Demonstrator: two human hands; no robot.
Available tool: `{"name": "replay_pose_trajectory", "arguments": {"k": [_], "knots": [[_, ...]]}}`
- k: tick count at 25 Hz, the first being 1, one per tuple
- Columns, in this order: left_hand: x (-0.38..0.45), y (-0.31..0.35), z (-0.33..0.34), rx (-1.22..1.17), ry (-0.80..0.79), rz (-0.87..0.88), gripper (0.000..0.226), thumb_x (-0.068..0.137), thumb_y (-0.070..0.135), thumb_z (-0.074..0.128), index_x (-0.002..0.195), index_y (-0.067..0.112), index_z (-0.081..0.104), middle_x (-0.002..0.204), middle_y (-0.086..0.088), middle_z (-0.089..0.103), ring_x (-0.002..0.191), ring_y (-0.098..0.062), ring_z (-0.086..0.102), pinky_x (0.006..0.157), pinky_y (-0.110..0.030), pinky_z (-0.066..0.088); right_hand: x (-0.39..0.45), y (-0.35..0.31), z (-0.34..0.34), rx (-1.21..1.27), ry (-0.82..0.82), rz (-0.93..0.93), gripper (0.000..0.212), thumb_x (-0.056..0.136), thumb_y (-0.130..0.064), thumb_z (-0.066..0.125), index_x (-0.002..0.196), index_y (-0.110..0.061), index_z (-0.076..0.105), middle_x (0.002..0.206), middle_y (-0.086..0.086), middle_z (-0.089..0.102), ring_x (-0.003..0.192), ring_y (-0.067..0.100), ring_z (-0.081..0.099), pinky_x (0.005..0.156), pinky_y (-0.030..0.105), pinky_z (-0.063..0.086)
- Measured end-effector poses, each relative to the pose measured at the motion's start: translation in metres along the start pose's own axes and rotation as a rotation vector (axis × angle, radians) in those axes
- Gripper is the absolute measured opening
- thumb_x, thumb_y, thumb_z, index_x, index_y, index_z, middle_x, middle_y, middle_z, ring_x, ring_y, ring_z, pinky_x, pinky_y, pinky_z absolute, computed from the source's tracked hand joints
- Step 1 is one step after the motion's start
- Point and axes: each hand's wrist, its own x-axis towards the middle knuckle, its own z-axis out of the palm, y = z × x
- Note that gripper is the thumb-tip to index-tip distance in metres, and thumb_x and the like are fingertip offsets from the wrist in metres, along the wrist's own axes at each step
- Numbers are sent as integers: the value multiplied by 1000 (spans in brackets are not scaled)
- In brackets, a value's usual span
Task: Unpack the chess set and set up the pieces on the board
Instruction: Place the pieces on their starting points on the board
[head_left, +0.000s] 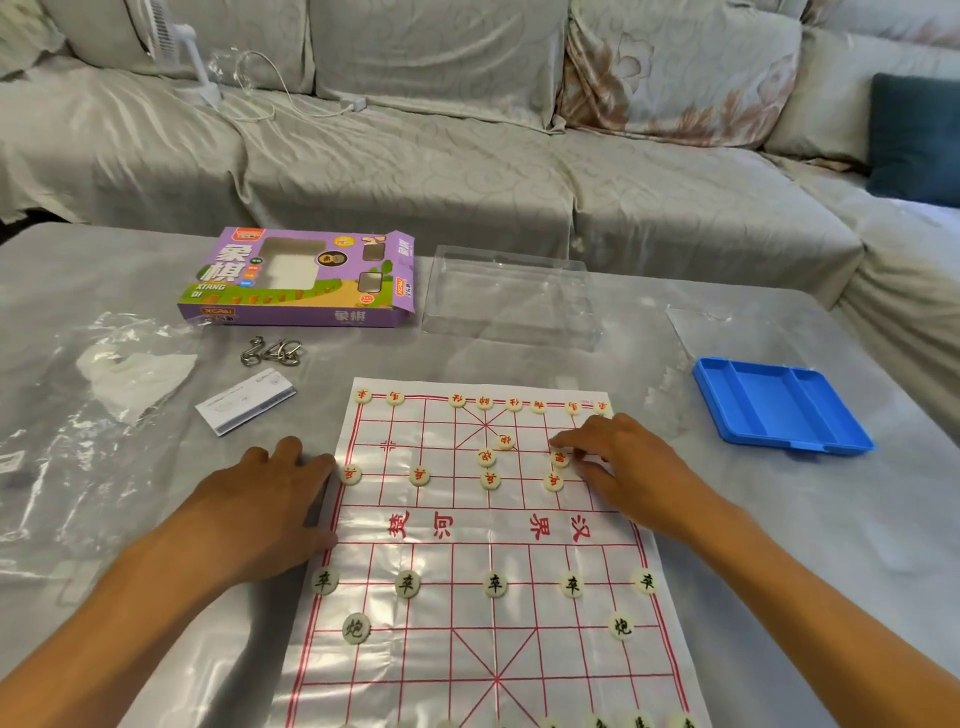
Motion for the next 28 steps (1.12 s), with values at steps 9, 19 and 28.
{"name": "replay_pose_trajectory", "arguments": {"k": [9, 19, 28], "knots": [[0, 1, -3, -11, -4, -14, 73, 86, 65, 48, 145, 36, 17, 142, 8, 30, 122, -12, 41, 87, -22, 46, 7, 2, -1, -40, 13, 26, 34, 88, -49, 60, 119, -33, 59, 118, -9, 60, 95, 4, 44, 83, 18, 40], [1, 1, 3, -30, 7, -45, 71, 86, 59, 53, 144, 34, 22, 143, 4, 29, 123, -17, 41, 88, -26, 48, 30, -42, -14, 129, 139, -41, 29, 88, -44, 61, 113, -29, 65, 106, -13, 63, 91, 5, 45, 76, 16, 36], [1, 3, 3, -34, 39, -54, 64, 89, 52, 53, 141, 29, 26, 139, -1, 32, 119, -21, 42, 86, -29, 45, 117, -117, 19, -36, 162, -85, 31, 89, -41, 62, 114, -23, 68, 109, -1, 66, 91, 10, 41, 84, 27, 42]]}}
